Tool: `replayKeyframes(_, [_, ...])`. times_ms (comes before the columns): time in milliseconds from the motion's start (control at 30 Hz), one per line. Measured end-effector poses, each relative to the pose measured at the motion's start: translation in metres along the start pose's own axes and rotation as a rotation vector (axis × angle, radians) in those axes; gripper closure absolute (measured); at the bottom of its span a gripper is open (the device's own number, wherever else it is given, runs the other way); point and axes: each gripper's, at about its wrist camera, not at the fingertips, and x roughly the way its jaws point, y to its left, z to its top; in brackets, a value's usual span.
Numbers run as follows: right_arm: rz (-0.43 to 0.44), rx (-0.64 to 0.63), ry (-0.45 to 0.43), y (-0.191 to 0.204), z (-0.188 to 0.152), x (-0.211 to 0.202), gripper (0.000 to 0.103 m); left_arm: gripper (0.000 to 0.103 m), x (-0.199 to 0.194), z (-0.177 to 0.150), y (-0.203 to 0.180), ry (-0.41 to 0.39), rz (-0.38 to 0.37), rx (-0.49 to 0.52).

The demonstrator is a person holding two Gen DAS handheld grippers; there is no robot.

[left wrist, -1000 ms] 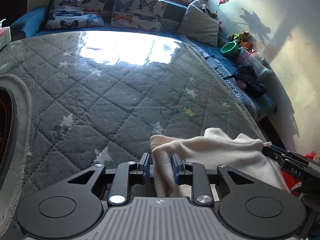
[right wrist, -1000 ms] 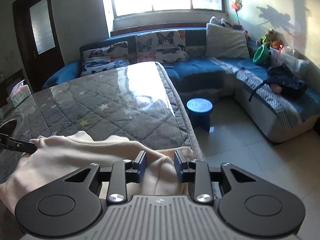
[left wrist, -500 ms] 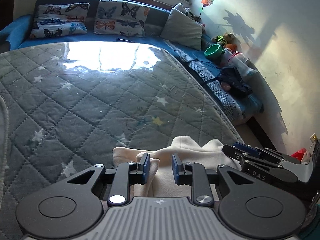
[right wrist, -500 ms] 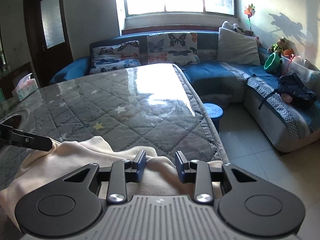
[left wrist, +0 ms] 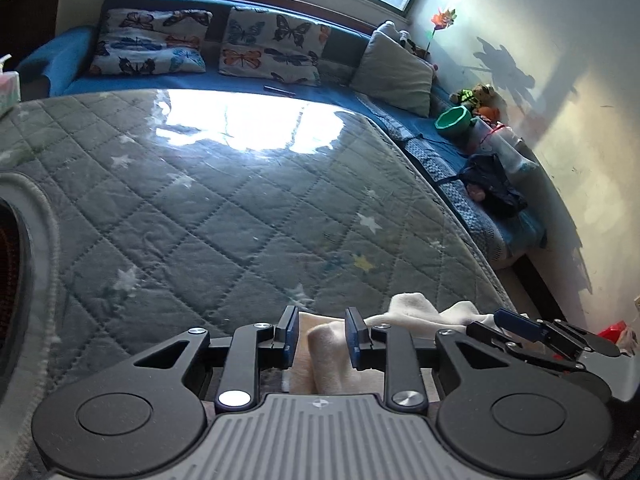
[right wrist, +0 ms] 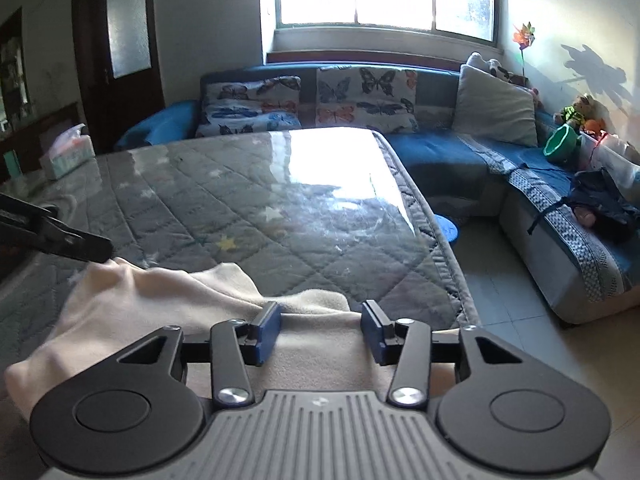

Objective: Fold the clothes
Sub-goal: 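Lower the folded sweatshirt onto the table with both grippers, then open both grippers and release the folded cream sweatshirt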

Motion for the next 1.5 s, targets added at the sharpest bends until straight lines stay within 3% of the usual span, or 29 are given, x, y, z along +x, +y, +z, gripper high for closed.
replayKeyframes(100, [-0.002, 0.009, -0.010, -0.002, 0.003, 0.001, 0.054, 0.074, -0.007, 0.000, 0.002, -0.009, 0.004, -0.009])
replayKeyframes(267, [0.003, -0.012, -0.040, 0.001, -0.001, -0.019, 0.051, 0.075, -0.021, -0.005, -0.009, -0.030, -0.058, 0.002])
replayKeyframes(500, [-0.022, -0.050, -0.041, 0.006, -0.021, -0.039, 0.051, 0.076, -0.012, -0.022, -0.032, 0.002, -0.118, 0.057])
replayKeyframes(700, [-0.024, -0.068, -0.049, 0.007, -0.041, -0.061, 0.046, 0.075, -0.003, -0.039, -0.035, 0.029, -0.109, 0.084])
replayKeyframes(867, [-0.054, -0.134, -0.062, 0.017, -0.058, -0.077, 0.040, 0.074, -0.004, -0.049, -0.043, 0.003, -0.088, 0.156])
replayKeyframes(933, [-0.059, -0.156, -0.060, 0.022, -0.066, -0.083, 0.032, 0.073, -0.006, -0.053, -0.047, -0.009, -0.076, 0.193])
replayKeyframes(1133, [-0.077, -0.214, -0.056, 0.031, -0.078, -0.092, 0.031, 0.073, -0.015, -0.064, -0.059, -0.041, -0.077, 0.262])
replayKeyframes(1300, [-0.095, -0.147, -0.111, 0.024, -0.071, -0.103, 0.031, 0.075, -0.025, -0.073, -0.077, -0.075, -0.130, 0.321])
replayKeyframes(1500, [-0.108, -0.108, -0.053, 0.014, -0.083, -0.101, 0.032, 0.075, -0.018, -0.092, -0.086, -0.027, -0.154, 0.389])
